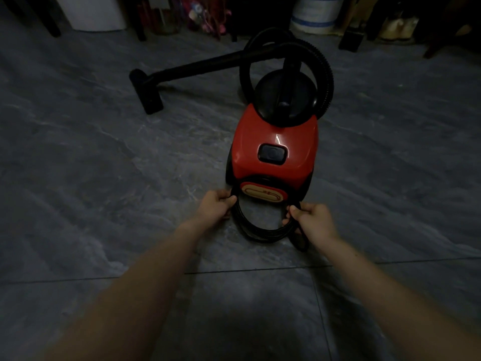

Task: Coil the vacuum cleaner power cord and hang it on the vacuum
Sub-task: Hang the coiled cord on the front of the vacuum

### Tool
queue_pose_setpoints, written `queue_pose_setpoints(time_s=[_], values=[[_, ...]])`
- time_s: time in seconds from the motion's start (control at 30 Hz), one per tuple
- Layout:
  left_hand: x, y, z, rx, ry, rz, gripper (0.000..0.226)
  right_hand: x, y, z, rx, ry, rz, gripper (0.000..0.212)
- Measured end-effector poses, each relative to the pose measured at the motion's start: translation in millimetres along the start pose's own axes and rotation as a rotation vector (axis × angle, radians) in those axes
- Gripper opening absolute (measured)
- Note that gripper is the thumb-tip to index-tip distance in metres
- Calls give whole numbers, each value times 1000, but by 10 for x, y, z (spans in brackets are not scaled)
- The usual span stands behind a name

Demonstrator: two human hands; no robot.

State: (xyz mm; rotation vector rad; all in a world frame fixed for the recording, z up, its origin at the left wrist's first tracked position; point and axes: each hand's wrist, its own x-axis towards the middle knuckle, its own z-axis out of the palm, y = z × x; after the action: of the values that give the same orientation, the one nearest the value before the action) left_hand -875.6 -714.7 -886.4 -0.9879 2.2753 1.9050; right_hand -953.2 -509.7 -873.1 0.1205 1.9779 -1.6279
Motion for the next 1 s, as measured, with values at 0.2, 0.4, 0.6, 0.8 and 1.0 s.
queue_pose_setpoints(time_s=[0.2,0.4,0.6,0.8,1.0], values=[[-148,-125,21,114,-33,50,14,-76,116,-76,-102,64,-76,15],[-143,-136,6,250,4,142,29,-176,76,-141,-346,100,-411,26],[-211,-78,29,335,181,325,37,-187,103,-182,-600,98,-663,42],[-274,-24,65,340,243,423,21,-172,137,-208,-895,157,-813,36],[-237,-38,65,434,284,501,12,-121,32,-104,-962,281,-922,11]])
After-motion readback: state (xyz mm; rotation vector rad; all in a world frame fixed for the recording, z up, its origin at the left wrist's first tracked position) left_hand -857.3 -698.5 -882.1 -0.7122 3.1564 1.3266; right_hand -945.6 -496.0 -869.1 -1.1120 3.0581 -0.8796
